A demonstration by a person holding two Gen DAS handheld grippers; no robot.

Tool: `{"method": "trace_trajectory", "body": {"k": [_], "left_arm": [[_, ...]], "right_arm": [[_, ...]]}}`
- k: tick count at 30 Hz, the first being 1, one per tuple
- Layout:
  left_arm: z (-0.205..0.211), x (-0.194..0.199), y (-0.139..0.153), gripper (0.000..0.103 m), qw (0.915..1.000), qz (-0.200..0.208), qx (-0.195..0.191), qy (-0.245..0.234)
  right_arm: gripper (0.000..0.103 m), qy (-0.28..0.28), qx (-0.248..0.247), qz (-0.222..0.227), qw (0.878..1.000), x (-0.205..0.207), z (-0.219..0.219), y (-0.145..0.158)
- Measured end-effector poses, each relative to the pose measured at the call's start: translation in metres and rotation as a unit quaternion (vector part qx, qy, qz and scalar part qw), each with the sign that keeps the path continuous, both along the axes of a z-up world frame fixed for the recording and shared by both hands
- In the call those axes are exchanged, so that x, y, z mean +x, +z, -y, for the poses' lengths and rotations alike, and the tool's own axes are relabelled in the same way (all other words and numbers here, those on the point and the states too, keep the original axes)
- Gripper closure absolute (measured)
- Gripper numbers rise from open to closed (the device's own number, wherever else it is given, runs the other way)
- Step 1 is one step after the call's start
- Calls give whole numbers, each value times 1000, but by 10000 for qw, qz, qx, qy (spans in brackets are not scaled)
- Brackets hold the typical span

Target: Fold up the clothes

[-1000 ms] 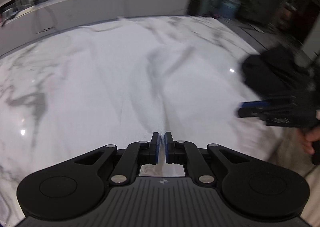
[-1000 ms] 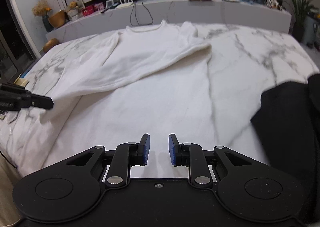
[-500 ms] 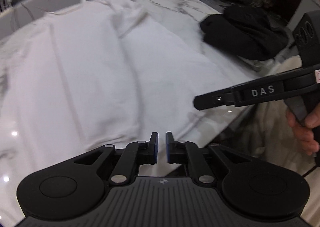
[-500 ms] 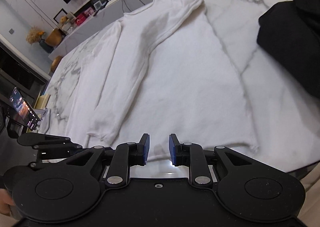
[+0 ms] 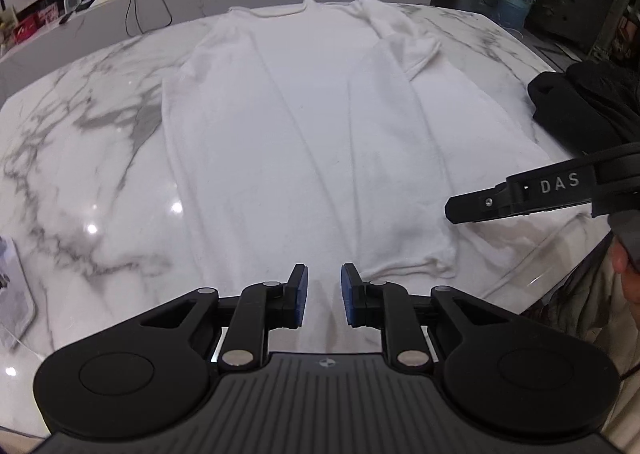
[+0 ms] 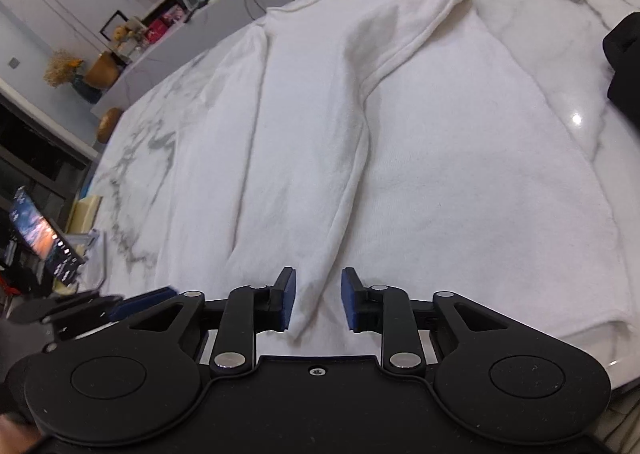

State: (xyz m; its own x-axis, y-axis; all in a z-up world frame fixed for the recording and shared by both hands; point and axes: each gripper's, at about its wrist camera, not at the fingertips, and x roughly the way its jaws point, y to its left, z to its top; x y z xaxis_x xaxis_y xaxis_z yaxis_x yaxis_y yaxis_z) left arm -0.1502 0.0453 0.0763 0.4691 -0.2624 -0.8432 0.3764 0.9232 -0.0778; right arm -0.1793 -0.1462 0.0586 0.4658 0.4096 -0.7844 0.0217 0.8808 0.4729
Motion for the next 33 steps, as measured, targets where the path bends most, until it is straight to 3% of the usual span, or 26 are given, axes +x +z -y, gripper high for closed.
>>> {"method": "trace_trajectory", "body": {"k": [5, 6, 7, 10, 14, 19, 23, 29, 33], "left_arm": [[-6, 2, -7, 86, 9999, -99, -113, 2], [-7, 3, -8, 86, 9998, -109, -143, 1], [-8, 3, -8, 86, 9998, -118, -173, -1], [-10, 5, -4, 86, 9997, -83, -236, -24], [-9, 14, 8, 85, 9996, 39, -265, -121], [10, 32, 25, 78, 9986, 296, -86, -426], [34, 45, 32, 77, 9966, 317, -132, -750], [74, 80, 35, 77, 9937, 238, -179, -1085], [101, 120, 33, 77, 9933, 90, -312, -1107]], "right_arm": [[79, -11, 12, 73, 10000, 2, -11, -6], [84, 13, 1, 103, 9999, 3, -12, -6], [99, 39, 6, 109, 9999, 3, -13, -6], [99, 90, -18, 175, 9998, 2, -11, -4], [99, 383, -101, 392, 9984, -7, 2, 23], [99, 451, -214, 427, 9978, -25, 40, 54], [99, 306, -88, 211, 9993, -46, 85, 70], [99, 21, -227, 16, 9997, -64, 125, 65], [99, -129, 4, -182, 9998, -67, 144, 47]]}}
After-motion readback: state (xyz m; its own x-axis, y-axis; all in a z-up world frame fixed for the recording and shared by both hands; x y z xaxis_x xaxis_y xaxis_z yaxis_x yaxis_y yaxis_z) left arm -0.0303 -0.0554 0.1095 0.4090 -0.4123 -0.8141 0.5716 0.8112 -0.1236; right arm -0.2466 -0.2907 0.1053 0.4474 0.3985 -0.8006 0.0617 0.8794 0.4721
